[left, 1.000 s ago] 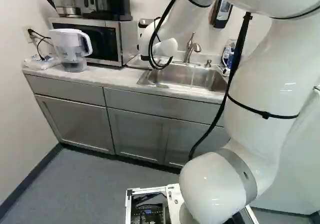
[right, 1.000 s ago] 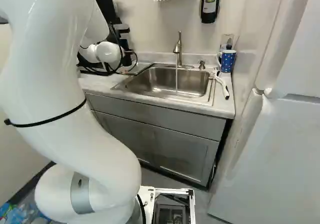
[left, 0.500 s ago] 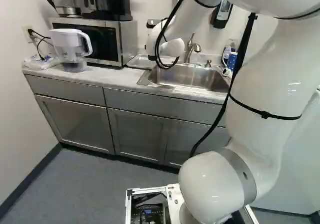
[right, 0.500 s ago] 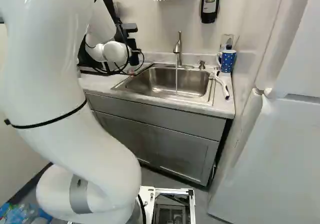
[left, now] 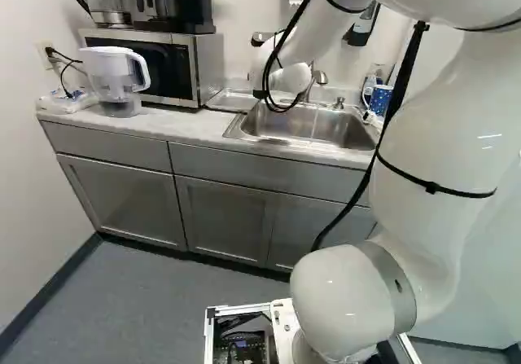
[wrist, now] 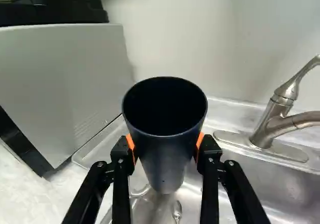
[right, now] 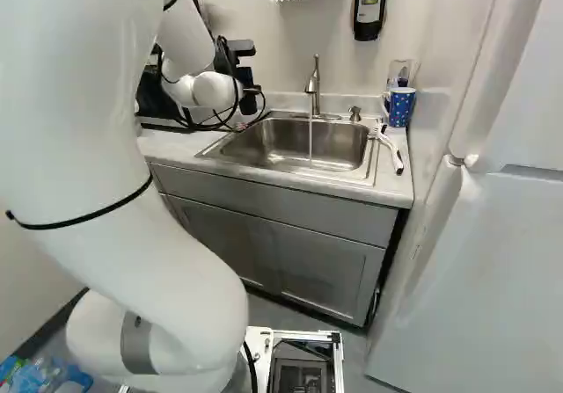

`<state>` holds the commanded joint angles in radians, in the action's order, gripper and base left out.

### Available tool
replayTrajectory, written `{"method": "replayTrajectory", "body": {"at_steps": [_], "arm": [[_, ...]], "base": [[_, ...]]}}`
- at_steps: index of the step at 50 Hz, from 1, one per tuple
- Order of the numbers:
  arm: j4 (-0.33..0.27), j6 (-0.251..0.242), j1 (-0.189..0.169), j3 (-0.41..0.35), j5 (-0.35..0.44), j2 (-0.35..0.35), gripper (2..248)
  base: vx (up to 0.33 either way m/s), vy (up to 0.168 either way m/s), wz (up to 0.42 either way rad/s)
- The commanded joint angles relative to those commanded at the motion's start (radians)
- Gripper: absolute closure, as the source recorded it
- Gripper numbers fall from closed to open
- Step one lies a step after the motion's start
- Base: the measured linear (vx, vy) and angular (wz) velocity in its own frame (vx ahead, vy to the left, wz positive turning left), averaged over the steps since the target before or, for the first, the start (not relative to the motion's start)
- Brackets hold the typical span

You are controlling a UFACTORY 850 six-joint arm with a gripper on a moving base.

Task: Rinse the cup and place it in the tray

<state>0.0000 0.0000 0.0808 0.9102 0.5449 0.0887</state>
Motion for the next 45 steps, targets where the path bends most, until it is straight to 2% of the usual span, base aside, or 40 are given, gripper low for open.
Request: {"method": "replayTrajectory", "body": {"at_steps": [12, 45], "arm": [[0.000, 0.000, -0.028, -0.016, 0.000, 0.003, 125], [0.000, 0.000, -0.047, -0.041, 0.000, 0.048, 125]], "base": [[0.000, 0.000, 0.000], [0.000, 0.000, 0.000]]}}
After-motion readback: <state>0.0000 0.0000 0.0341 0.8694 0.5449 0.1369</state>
